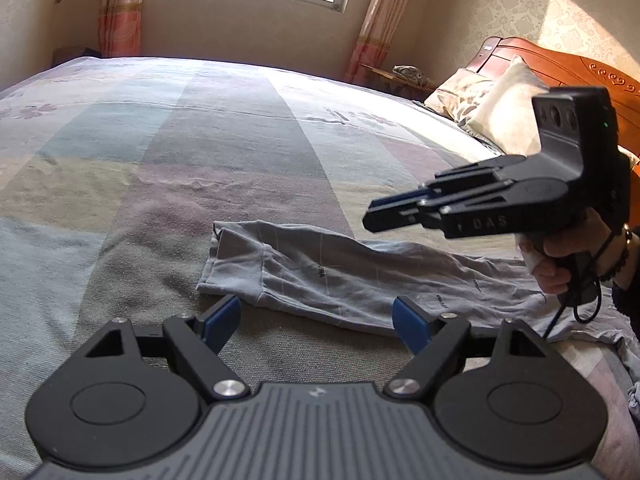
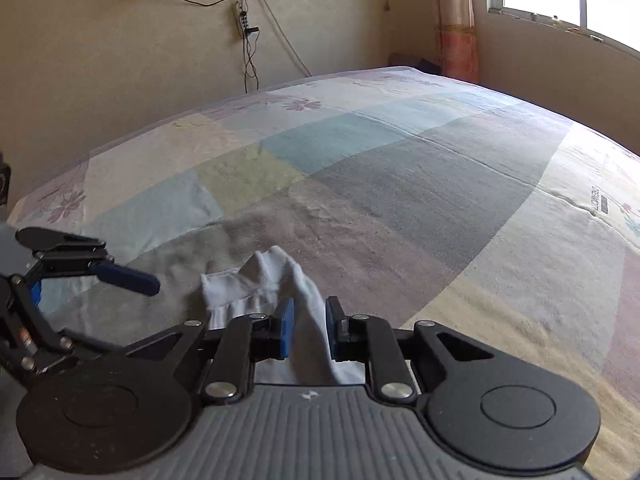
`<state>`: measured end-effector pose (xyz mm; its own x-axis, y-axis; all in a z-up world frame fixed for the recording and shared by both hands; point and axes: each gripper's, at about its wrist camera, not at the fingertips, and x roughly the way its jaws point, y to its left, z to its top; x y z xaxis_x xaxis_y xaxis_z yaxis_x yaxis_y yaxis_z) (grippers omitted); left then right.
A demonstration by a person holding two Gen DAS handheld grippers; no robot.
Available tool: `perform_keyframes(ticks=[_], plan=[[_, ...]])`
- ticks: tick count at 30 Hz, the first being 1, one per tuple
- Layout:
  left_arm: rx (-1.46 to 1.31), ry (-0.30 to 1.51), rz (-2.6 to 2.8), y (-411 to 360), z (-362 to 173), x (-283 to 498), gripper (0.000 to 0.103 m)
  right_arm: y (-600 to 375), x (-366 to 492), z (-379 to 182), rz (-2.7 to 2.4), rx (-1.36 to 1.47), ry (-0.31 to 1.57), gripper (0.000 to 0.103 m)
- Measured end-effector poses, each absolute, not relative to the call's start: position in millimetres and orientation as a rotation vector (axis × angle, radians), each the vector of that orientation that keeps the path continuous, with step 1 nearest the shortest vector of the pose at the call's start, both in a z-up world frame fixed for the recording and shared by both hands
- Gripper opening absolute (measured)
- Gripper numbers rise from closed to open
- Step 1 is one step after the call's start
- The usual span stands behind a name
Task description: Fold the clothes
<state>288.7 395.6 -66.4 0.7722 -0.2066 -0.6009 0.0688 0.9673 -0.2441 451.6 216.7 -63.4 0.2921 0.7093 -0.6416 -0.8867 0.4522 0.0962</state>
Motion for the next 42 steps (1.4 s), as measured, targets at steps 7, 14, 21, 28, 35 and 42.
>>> perform_keyframes(ticks=[7,14,21,28,35,42], plan=[[-0.204,0.686,-0.168,391.9,-70.0,291.8,0.085,230.7,401.9,-91.3,1.139,-0.424,0.656,0.043],[-0.239,0.657,-0.181,393.6,-70.2,292.2,0.085,241.4,402.0,-96.1,1.184,-0.331,0.742,0.012],[-0.255,0.618,-0.199,381.6,-76.4,304.4,0.085,182.6,410.2,-75.3,1.110,-0.211,0.741,0.018],[-0.082,0.738,-0.224,336.7,-94.2,351.9,0.086,113.1,417.9,-65.4,0.887,-0.208,0.732,0.022],[0.002,0.775,-0.142,348.0,-108.8,338.9,0.086,107.3,449.2,-56.0,0.782,-0.261,0.673,0.026],[0.003,0.784,-0.155,353.1,-109.9,339.2,0.086,149.6,478.5,-90.0,0.799,-0.297,0.696,0.036]])
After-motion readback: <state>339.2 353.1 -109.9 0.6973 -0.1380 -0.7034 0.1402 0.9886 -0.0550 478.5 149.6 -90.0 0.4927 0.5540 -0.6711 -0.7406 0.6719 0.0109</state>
